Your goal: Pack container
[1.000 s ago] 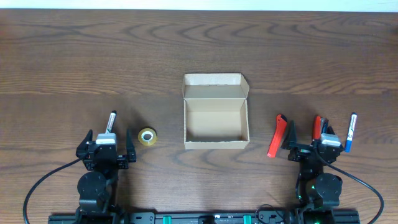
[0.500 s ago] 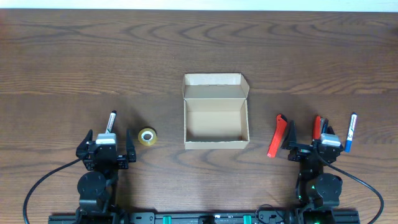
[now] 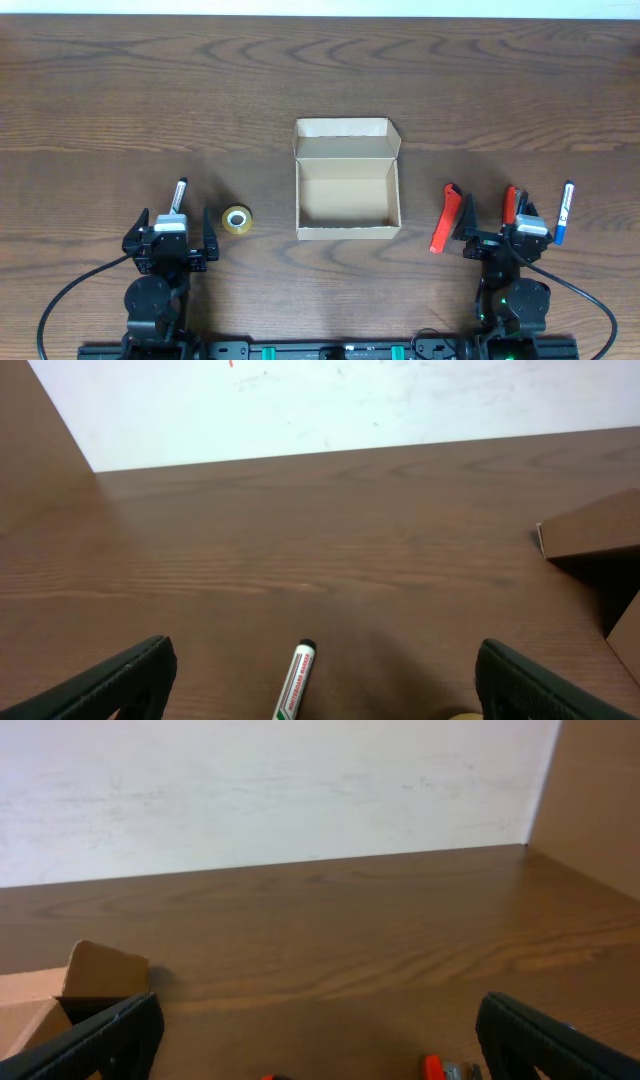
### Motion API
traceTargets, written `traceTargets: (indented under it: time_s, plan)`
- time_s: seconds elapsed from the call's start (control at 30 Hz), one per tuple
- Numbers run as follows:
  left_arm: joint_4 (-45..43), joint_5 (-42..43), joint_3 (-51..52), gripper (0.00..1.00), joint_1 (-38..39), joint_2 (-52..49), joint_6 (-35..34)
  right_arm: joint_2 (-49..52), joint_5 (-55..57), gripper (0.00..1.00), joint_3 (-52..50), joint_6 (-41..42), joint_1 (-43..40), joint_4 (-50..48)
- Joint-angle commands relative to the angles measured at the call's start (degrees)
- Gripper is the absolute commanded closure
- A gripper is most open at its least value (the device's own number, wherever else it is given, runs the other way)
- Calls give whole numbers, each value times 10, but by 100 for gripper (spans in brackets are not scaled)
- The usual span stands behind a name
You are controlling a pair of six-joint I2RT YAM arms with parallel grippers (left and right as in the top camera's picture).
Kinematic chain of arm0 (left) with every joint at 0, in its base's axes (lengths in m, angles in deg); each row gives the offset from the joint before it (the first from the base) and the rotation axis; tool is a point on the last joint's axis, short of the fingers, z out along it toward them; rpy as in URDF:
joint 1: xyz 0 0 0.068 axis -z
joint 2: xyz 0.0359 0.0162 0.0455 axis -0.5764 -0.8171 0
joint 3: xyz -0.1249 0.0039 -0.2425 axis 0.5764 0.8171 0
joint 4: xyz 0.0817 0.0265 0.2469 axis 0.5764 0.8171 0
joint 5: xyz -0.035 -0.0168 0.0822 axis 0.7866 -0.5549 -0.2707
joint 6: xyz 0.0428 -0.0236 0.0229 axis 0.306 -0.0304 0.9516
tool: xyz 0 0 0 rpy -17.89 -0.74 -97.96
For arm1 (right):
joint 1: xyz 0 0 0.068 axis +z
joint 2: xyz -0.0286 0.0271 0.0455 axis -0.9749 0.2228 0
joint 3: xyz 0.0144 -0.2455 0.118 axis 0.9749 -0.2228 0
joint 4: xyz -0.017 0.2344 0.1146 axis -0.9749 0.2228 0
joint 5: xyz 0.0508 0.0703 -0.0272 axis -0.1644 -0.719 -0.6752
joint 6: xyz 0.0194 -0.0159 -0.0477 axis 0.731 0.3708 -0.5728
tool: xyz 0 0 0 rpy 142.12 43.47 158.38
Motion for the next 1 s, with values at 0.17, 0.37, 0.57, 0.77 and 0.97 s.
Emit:
traceTargets:
  time_s: [0.17, 0.37, 0.57, 0.77, 0.97]
  plan:
    - [0, -4, 18, 5, -2, 5, -7, -4, -7, 1, -1, 8, -4, -20]
    - [0, -4, 18, 5, -2, 5, -7, 18, -50, 1, 1, 83, -4, -19]
    - [0, -4, 18, 5, -2, 5, -7, 202, -65, 1, 98, 59, -6, -17]
    - [0, -4, 18, 5, -2, 5, -7, 505, -97, 1, 390, 21, -6, 152]
    - [0, -4, 18, 5, -2, 5, -7, 728, -114, 1, 702, 43, -6, 514]
